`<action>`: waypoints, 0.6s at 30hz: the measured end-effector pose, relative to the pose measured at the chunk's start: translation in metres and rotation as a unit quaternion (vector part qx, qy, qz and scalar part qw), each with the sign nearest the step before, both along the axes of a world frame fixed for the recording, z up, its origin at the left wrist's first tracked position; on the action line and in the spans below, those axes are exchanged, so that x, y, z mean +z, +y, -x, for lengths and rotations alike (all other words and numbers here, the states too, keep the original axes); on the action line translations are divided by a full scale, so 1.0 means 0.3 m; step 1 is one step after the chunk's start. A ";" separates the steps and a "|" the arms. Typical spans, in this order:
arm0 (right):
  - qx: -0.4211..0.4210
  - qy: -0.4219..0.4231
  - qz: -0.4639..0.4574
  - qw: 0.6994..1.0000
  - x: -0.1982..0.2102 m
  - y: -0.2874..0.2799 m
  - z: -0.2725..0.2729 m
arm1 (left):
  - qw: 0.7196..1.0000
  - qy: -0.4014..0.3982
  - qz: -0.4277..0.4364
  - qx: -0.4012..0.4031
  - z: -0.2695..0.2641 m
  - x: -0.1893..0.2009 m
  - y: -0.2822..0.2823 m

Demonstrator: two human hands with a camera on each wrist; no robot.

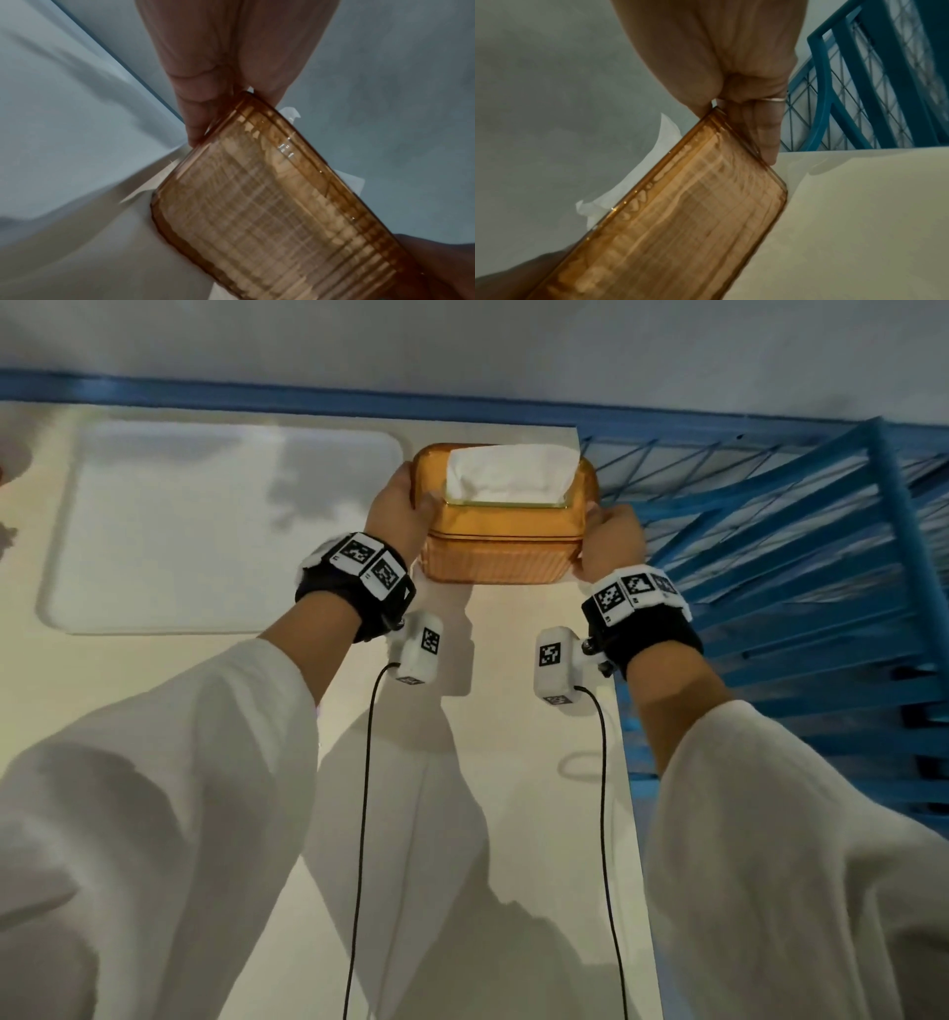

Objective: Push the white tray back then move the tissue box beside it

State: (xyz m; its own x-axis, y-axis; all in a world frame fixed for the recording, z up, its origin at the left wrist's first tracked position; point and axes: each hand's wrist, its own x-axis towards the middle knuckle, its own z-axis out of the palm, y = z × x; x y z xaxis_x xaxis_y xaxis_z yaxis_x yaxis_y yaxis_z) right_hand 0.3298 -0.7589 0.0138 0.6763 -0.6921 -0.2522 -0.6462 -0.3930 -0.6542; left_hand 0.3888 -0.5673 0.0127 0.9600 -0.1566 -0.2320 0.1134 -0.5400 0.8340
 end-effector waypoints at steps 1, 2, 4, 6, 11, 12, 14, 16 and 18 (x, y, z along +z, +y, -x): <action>0.005 -0.002 -0.004 1.000 -0.005 -0.001 -0.007 | 1.000 0.003 -0.006 0.000 -0.012 -0.006 0.001; 0.009 0.001 -0.006 1.000 -0.002 0.003 -0.011 | 1.000 0.004 -0.011 -0.004 -0.018 -0.006 0.001; 0.004 -0.009 -0.027 1.000 0.000 0.010 -0.033 | 1.000 0.006 -0.018 -0.008 -0.041 0.002 0.001; -0.006 -0.020 -0.050 0.999 0.003 0.013 -0.056 | 0.999 0.004 -0.031 -0.011 -0.066 0.009 0.001; -0.005 -0.022 -0.053 0.998 -0.004 0.001 -0.098 | 0.999 0.001 -0.039 -0.019 -0.101 0.003 -0.009; -0.008 -0.018 -0.054 0.998 0.000 0.000 -0.099 | 0.999 0.007 -0.039 -0.019 -0.098 0.011 -0.011; -0.004 -0.023 -0.049 0.999 0.005 0.002 -0.097 | 0.999 0.020 -0.035 -0.018 -0.099 0.018 -0.011; 0.004 -0.028 -0.047 0.998 -0.002 -0.001 -0.092 | 0.999 0.032 -0.039 -0.020 -0.097 0.020 -0.004; 0.008 -0.034 -0.074 0.997 0.001 0.000 -0.083 | 0.998 0.048 -0.046 -0.023 -0.091 0.024 0.002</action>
State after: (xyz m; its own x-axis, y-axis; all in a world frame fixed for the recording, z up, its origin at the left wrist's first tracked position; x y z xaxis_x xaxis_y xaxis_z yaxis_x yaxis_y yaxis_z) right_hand 0.3548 -0.7590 0.0141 0.7067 -0.6391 -0.3035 -0.5920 -0.2993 -0.7483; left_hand 0.4163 -0.5666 0.0200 0.9248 -0.1749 -0.3379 0.1632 -0.6198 0.7676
